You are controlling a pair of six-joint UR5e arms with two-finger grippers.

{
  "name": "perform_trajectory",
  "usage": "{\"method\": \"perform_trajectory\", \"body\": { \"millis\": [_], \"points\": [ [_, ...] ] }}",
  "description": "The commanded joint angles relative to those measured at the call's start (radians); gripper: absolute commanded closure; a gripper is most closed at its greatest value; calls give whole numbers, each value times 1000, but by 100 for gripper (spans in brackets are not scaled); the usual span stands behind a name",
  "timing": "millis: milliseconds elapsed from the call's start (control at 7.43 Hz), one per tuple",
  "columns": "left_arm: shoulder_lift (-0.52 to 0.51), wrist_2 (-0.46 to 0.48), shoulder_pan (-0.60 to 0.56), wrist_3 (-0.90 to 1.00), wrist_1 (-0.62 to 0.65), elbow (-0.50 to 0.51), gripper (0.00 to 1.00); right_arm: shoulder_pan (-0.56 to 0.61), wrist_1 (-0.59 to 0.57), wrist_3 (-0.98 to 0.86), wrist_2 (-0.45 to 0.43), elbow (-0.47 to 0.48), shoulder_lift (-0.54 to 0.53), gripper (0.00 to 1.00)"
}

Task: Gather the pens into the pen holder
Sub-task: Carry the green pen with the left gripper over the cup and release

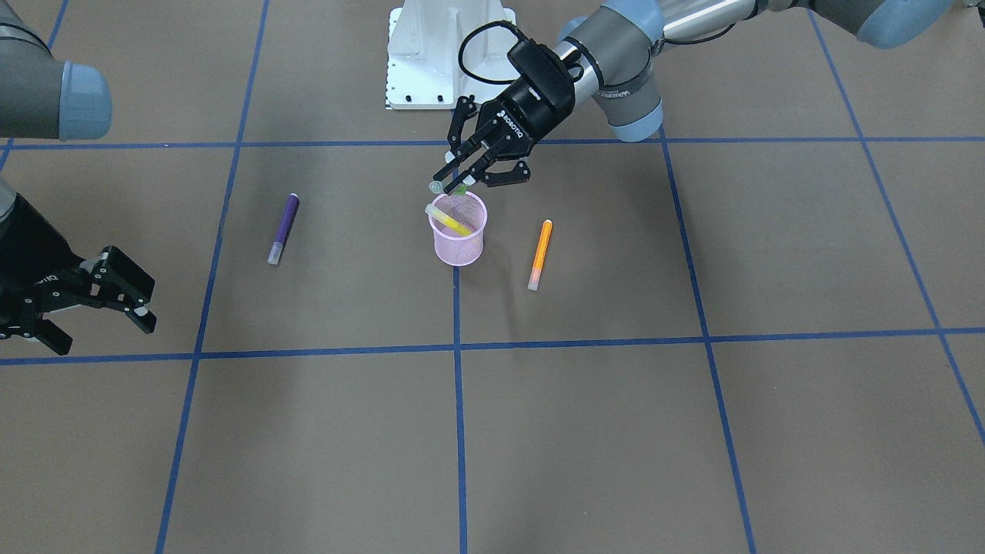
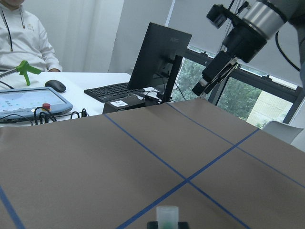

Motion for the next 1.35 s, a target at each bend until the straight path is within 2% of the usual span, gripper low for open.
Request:
{"method": "perform_trajectory", "body": {
  "millis": [0,135,269,404,538,942,1077,1212],
  "points": [
    [-15,22,8,34,-45,71,100,0,0,0,0,-2,0,0],
    [-13,22,9,35,-47,85,100,0,0,-2,0,-2,0,0],
    [-13,22,14,34,-47,93,88,0,0,-2,0,-3,0,0],
    [-15,22,19,34,-48,93,34,-2,0,0,0,-2,0,0],
    [-15,22,20,32,-51,93,1,0,0,0,0,-2,2,0],
    [-15,9,20,32,-32,73,1,-2,0,0,0,-2,2,0],
    [-13,-5,16,32,11,67,1,0,0,0,0,-2,2,0],
    [-9,-65,-3,32,142,6,1,0,0,6,0,1,-3,0]
  ]
}}
